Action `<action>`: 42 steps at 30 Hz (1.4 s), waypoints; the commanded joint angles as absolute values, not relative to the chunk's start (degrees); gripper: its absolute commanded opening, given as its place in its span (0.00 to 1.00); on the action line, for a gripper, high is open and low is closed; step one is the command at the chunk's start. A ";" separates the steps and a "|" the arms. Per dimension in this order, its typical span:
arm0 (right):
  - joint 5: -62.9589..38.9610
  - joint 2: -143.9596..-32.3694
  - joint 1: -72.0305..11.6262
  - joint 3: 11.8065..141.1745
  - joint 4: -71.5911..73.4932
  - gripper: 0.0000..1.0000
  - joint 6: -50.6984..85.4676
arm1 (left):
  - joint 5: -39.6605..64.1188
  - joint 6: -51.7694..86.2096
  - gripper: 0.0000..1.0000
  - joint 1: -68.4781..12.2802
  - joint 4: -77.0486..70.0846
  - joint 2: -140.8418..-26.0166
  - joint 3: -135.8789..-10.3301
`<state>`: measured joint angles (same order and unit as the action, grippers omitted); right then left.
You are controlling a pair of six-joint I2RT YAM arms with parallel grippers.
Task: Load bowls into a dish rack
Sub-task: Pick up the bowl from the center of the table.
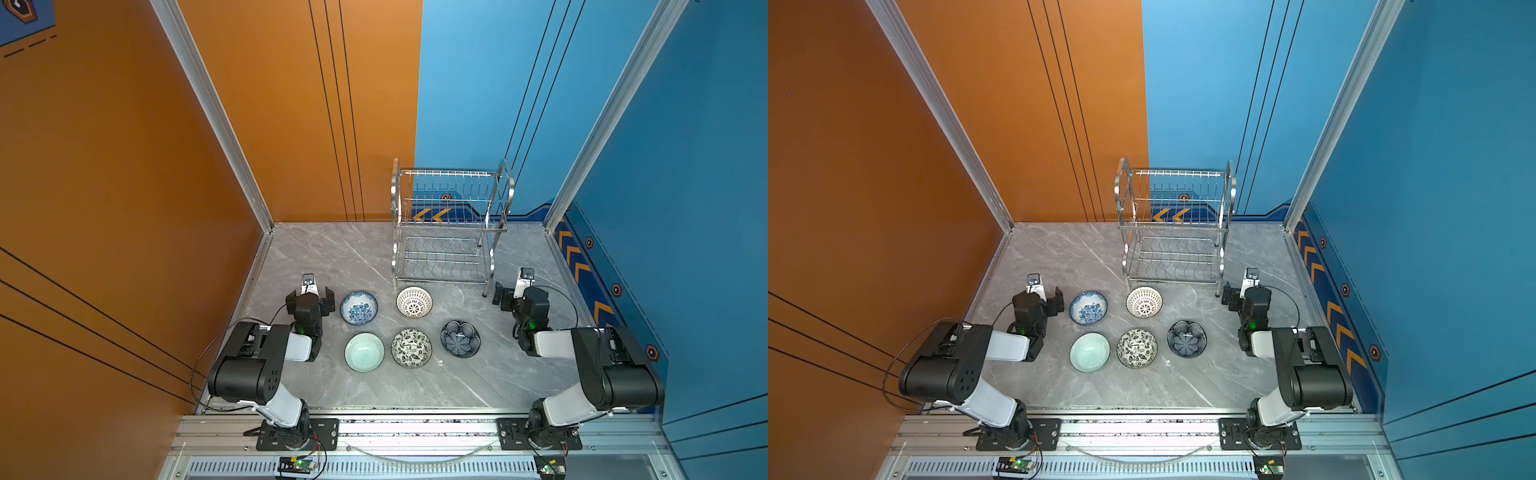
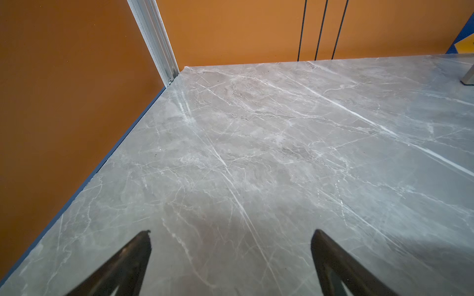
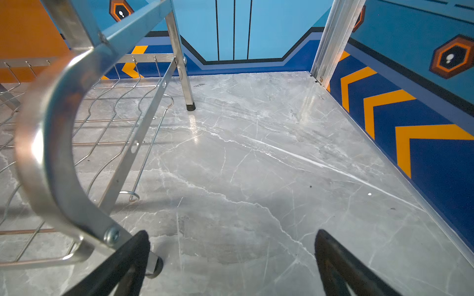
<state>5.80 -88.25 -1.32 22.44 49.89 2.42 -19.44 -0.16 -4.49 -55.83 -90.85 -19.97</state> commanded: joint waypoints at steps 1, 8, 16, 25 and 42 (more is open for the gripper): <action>5.55 -87.80 -1.40 22.49 48.61 1.00 2.82 | -18.85 0.37 0.98 -4.22 -55.37 -89.91 -20.85; 5.04 -87.80 -1.05 22.42 48.65 1.00 3.05 | -18.93 0.44 0.98 -4.22 -55.37 -89.91 -20.86; 5.36 -87.80 -1.23 22.53 48.57 1.00 2.97 | -18.85 0.29 0.98 -4.22 -55.37 -90.00 -21.00; 7.65 -87.71 -2.46 22.29 48.91 1.00 2.20 | -18.76 0.35 0.98 -4.22 -55.37 -90.00 -20.94; 14.46 -78.91 -2.73 13.30 58.26 1.00 4.53 | -27.88 -1.41 0.98 -8.04 -54.83 -82.13 -18.28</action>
<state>10.52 -84.25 -2.92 16.69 53.28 2.90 -22.24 -0.19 -5.56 -54.46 -86.46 -19.27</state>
